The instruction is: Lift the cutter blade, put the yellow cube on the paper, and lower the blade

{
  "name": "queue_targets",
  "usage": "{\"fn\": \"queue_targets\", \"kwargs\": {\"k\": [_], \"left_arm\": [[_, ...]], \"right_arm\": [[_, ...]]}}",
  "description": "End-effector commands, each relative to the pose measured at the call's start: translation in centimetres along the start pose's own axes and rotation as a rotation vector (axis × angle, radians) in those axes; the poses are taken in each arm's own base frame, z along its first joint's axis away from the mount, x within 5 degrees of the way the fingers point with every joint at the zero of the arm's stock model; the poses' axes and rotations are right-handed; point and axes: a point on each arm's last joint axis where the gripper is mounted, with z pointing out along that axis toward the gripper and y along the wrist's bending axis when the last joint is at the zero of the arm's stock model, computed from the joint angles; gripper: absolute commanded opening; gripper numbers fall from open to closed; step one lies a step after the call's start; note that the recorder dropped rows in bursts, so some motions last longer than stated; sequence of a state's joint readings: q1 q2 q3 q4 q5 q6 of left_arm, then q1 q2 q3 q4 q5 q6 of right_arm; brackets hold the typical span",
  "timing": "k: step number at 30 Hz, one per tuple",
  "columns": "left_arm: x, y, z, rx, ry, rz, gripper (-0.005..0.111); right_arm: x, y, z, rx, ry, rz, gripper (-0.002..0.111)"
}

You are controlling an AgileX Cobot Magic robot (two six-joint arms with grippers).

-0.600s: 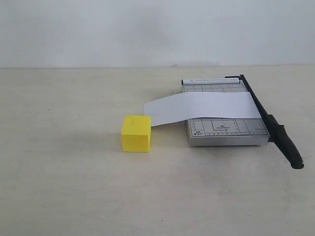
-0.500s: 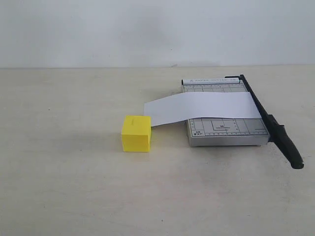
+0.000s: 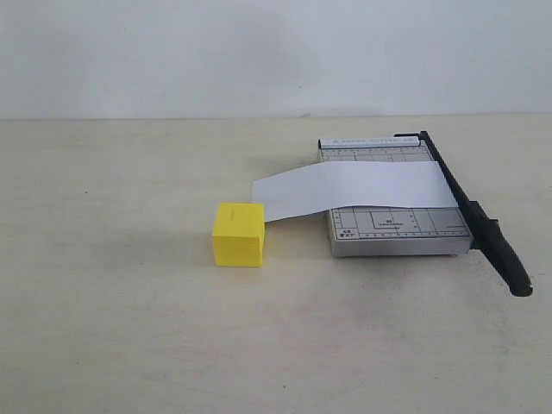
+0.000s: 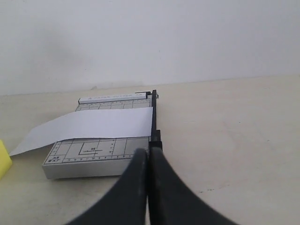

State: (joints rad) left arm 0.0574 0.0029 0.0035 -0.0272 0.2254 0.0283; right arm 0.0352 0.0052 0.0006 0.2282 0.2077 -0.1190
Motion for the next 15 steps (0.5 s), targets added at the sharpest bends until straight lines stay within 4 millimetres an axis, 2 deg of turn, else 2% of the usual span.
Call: {"fn": "queue_targets", "kwargs": {"k": [1,3,8,11,13,15], "left_arm": [[-0.3,0.0,-0.1,-0.001,-0.021,-0.018,0.004],[-0.3,0.0,-0.1,-0.001,-0.021,-0.018,0.004],[-0.3,0.0,-0.1,-0.001,-0.021,-0.018,0.004],[-0.3,0.0,-0.1,-0.001,-0.021,-0.018,0.004],[-0.3,0.0,-0.1,-0.001,-0.021,-0.018,0.004],[-0.3,0.0,-0.1,-0.001,-0.021,-0.018,0.004]], "right_arm": [[-1.0,0.0,-0.1,-0.004,-0.106,0.137,0.0],[-1.3,0.0,-0.1,-0.019,-0.145,0.307,0.0],[-2.0,-0.3,-0.3,-0.025,-0.227,0.504,0.0],[-1.8,-0.2,-0.2,-0.03,-0.202,0.511,0.0],[-2.1,0.5,-0.5,-0.063,-0.105,0.439,0.004],[-3.5,1.2,-0.2,-0.086,0.029,0.399,0.018]]}}
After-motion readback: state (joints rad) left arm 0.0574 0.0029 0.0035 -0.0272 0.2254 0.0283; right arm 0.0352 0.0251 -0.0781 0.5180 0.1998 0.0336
